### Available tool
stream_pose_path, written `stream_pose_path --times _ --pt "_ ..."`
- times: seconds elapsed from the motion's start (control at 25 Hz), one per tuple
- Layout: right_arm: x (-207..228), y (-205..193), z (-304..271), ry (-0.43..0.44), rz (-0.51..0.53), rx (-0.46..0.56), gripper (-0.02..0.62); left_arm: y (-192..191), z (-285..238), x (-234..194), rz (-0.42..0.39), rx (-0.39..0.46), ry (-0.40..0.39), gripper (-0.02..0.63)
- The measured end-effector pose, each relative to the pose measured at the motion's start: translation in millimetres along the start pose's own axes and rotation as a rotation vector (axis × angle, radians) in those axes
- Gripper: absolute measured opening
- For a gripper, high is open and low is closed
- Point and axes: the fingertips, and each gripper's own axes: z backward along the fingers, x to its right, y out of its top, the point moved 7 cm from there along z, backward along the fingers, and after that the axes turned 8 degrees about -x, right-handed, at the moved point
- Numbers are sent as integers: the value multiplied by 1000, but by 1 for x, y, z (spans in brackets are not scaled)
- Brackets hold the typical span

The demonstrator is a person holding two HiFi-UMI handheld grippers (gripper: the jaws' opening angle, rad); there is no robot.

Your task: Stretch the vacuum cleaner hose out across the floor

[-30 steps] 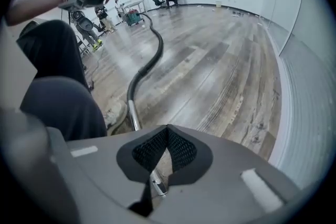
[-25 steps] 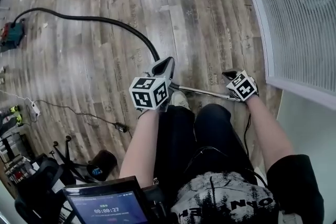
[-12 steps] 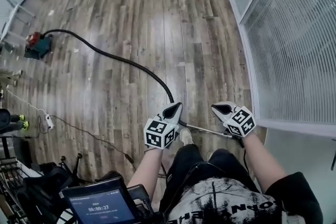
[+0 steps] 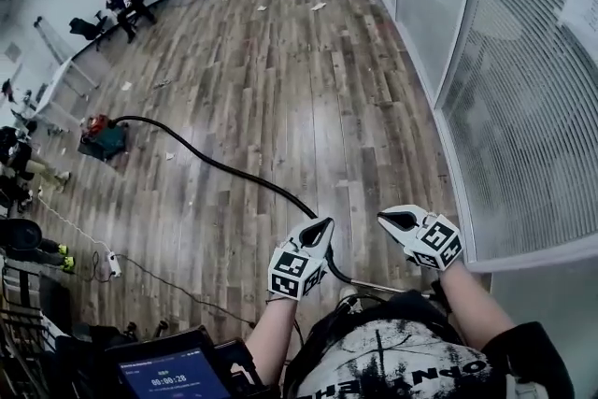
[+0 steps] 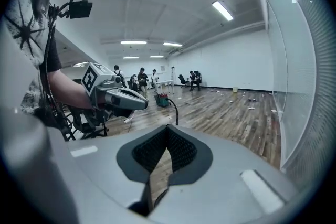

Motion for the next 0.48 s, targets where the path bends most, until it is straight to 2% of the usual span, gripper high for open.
stream_pose_path --times 0.16,0.28,0.48 --pt "-8 2 18 24 93 10 5 11 6 29 7 19 49 0" --pt "-21 -1 45 54 99 60 5 7 17 68 3 37 81 0" --pt "-20 -6 77 91 119 76 6 7 18 110 -17 54 117 0"
